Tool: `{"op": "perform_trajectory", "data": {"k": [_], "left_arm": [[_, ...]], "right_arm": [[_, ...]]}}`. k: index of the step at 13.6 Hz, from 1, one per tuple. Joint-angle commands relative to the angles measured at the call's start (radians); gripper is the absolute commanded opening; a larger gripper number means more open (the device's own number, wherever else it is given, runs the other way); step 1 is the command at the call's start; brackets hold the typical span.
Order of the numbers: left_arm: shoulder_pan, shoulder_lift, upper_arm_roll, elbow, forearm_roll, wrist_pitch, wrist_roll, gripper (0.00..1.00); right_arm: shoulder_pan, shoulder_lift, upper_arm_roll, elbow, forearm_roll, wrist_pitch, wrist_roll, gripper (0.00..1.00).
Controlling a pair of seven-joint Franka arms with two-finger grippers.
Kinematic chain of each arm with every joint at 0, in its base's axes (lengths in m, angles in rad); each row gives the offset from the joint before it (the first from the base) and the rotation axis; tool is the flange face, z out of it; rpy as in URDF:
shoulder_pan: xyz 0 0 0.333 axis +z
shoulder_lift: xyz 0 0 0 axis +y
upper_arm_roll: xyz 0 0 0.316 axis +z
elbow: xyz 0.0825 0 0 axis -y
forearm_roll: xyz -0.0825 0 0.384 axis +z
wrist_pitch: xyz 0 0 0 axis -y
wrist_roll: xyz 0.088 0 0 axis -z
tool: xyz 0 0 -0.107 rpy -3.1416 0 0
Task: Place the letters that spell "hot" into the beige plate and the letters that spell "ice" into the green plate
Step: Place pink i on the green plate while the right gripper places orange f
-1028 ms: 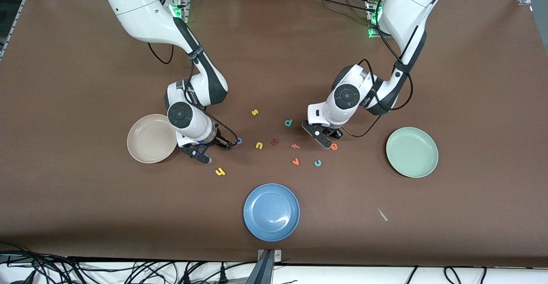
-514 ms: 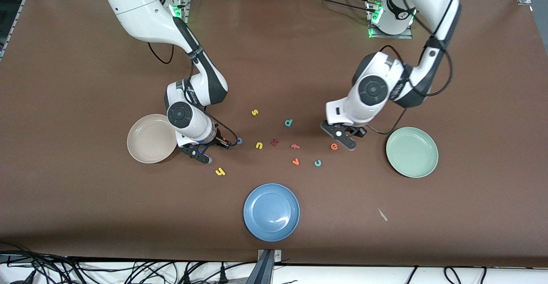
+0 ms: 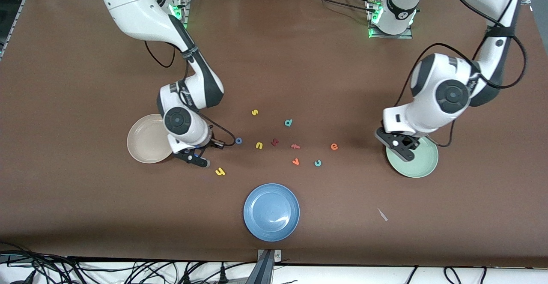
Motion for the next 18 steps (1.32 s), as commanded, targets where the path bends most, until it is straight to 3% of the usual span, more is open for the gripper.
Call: {"op": "perform_trajectory", "data": {"k": [1,4,8,10,12,14,15,16,17,18], "left_arm": [[0.108,0.011,-0.009,-0.032,0.006,-0.004,0.161,0.0],[0.171,0.063,-0.009,-0.046,0.011,0.008,0.203,0.0],[0.194,0.127,-0.009,-0.078,0.015,0.095,0.203,0.0],[0.194,0.145,-0.009,-0.111,0.017,0.167,0.203,0.0],[0.194,0.151,-0.009,-0.116,0.018,0.184,0.203,0.0],[0.194,0.153,-0.009,-0.118,0.018,0.184,0.203,0.03],[0.194,0.153,-0.01,-0.118,0.018,0.184,0.202,0.17],[0.194,0.151,-0.009,-0.119,0.018,0.183,0.191,0.54],[0.194,0.148,-0.009,-0.118,0.018,0.178,0.191,1.0],[0.197,0.139,-0.01,-0.118,0.018,0.172,0.2,1.0]], "right_arm": [[-0.003,-0.08,-0.085,-0.043,-0.013,-0.081,-0.311,0.0],[-0.003,-0.128,-0.161,-0.127,-0.008,-0.044,-0.576,0.0],[-0.009,-0.18,-0.209,-0.359,-0.005,0.323,-0.848,0.0],[-0.009,-0.183,-0.209,-0.377,0.035,0.357,-0.857,0.98],[0.0,-0.192,-0.198,-0.345,0.195,0.24,-0.763,1.0],[0.015,-0.193,-0.173,-0.293,0.242,0.141,-0.62,1.0],[0.026,-0.193,-0.156,-0.279,0.242,0.134,-0.528,1.0],[0.04,-0.189,-0.139,-0.269,0.238,0.134,-0.442,1.0],[0.063,-0.182,-0.134,-0.252,0.238,0.136,-0.385,1.0],[0.087,-0.162,-0.134,-0.224,0.233,0.136,-0.349,1.0]]}}
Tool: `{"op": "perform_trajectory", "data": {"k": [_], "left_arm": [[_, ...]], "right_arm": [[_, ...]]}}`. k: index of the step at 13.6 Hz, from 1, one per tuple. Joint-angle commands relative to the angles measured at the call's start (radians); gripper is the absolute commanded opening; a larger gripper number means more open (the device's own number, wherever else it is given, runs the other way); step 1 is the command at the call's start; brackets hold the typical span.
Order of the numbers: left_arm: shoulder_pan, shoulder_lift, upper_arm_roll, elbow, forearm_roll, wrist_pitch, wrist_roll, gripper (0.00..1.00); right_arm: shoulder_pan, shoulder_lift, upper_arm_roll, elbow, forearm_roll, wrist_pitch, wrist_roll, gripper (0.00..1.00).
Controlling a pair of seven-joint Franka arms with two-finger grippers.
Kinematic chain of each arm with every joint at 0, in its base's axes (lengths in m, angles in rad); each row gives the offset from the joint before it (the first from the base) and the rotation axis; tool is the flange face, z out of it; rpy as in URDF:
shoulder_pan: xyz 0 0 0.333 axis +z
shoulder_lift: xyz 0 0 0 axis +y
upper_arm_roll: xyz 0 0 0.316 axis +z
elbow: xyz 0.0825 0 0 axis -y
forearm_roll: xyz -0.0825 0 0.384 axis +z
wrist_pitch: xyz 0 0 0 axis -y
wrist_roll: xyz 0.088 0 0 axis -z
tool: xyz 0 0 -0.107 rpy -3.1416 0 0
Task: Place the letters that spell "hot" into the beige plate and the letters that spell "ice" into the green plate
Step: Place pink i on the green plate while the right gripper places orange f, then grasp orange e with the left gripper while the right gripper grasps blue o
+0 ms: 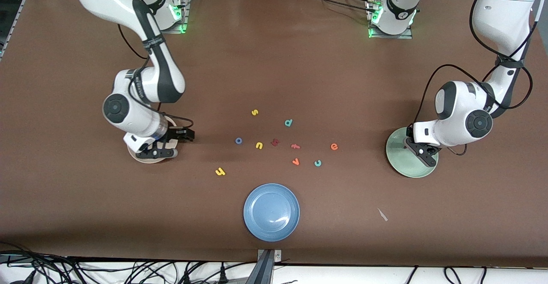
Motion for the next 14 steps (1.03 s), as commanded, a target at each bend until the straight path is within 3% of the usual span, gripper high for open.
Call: {"op": "perform_trajectory", "data": {"k": [1,5,7,10,14], "left_arm": [[0.018,-0.039,-0.01,-0.012,0.018,-0.008,0.005,1.0],[0.002,-0.09,-0.026,0.042,0.004,-0.104,-0.082,1.0],[-0.005,-0.091,-0.066,0.065,0.003,-0.112,-0.168,1.0],[-0.073,-0.079,-0.073,0.082,-0.095,-0.111,-0.312,1.0],[-0.183,-0.012,-0.073,0.157,-0.106,-0.109,-0.458,1.0]], "right_arm": [[0.053,0.042,0.003,0.061,0.014,-0.016,0.112,1.0],[0.148,0.128,0.003,0.161,0.018,-0.008,0.339,1.0],[0.186,0.168,0.001,0.193,0.012,-0.007,0.41,1.0],[0.229,0.207,0.001,0.212,0.011,0.041,0.47,1.0],[0.239,0.237,0.001,0.244,-0.011,0.041,0.472,1.0]]}}
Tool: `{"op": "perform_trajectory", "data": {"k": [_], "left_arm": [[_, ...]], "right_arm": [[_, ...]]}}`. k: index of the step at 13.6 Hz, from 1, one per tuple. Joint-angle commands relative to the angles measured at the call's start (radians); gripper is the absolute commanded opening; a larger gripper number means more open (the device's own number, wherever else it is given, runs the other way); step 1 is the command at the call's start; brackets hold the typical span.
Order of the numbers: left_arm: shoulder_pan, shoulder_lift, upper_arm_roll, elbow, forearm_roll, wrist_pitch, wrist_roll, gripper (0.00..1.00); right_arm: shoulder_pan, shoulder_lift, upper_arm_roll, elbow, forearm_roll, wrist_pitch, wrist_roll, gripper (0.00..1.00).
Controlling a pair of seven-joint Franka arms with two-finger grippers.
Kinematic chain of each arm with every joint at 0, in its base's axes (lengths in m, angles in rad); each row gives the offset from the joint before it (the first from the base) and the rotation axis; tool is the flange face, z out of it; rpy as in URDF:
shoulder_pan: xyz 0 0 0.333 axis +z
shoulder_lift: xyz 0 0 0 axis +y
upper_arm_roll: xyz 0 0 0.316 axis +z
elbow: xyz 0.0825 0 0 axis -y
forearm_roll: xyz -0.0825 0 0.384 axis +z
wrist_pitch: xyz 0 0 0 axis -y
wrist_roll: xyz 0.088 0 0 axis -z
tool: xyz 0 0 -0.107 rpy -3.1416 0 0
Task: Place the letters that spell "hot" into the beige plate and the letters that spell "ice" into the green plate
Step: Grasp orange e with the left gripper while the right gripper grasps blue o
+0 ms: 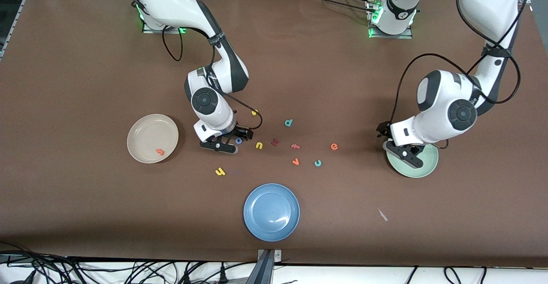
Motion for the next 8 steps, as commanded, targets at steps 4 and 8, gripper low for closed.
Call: {"op": "perform_trajectory", "data": {"k": [4,8], "left_arm": [[-0.186,0.163,0.01,0.159,0.03,0.024,-0.051,1.0],[-0.233,0.231,0.016,0.174,0.058,0.128,0.042,0.89]], "right_arm": [[0.008,0.071,-0.011,0.087,-0.026,-0.006,0.006,0.99],[0.008,0.089,-0.009,0.092,-0.028,-0.005,0.006,0.99]]}}
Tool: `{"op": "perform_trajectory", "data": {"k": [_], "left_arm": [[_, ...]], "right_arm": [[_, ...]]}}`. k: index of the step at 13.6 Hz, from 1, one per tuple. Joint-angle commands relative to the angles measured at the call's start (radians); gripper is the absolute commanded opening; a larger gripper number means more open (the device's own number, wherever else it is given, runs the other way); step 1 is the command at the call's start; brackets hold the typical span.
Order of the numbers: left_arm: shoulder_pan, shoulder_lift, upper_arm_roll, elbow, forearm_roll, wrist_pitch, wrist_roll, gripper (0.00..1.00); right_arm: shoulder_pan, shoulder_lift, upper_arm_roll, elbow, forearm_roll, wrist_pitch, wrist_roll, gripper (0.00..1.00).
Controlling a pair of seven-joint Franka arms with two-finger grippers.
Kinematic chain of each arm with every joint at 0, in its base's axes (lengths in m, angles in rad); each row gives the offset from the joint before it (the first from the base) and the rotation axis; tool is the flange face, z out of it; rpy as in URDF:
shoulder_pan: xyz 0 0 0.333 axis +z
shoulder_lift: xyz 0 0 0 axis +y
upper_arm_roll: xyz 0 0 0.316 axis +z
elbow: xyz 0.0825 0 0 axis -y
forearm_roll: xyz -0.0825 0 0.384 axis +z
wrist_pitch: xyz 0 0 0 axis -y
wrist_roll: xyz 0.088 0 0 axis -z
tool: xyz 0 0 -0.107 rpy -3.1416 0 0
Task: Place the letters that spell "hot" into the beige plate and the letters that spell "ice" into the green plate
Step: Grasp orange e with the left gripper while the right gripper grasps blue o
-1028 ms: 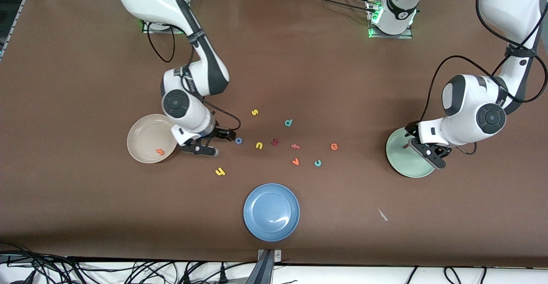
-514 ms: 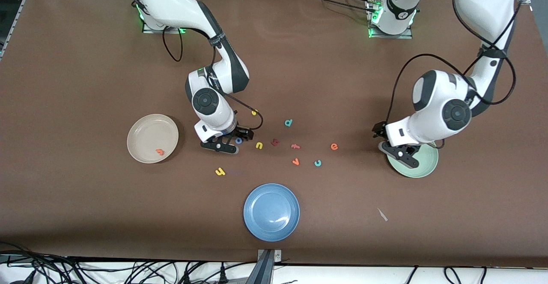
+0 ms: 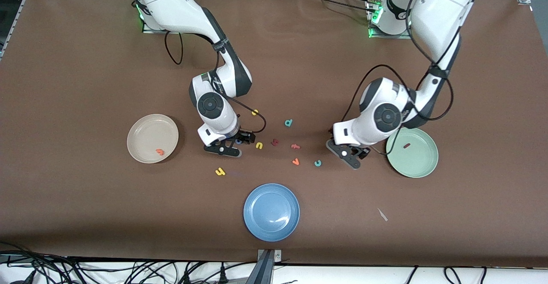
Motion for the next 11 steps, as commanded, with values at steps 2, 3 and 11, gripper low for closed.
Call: {"op": "perform_trajectory", "data": {"k": [2,3,11], "left_arm": [[-0.01,0.065,0.017,0.028,0.007,0.068,0.192,0.82],[-0.01,0.067,0.017,0.022,0.009,0.068,0.201,0.79],[-0.035,0.085,0.019,0.006,0.02,0.069,0.201,0.62]], "right_arm": [[0.006,0.035,-0.007,0.035,-0.012,-0.005,0.006,0.93],[0.006,0.035,-0.007,0.035,-0.009,-0.005,0.003,0.88],[0.005,0.033,-0.006,0.035,-0.002,-0.006,0.005,0.61]]}}
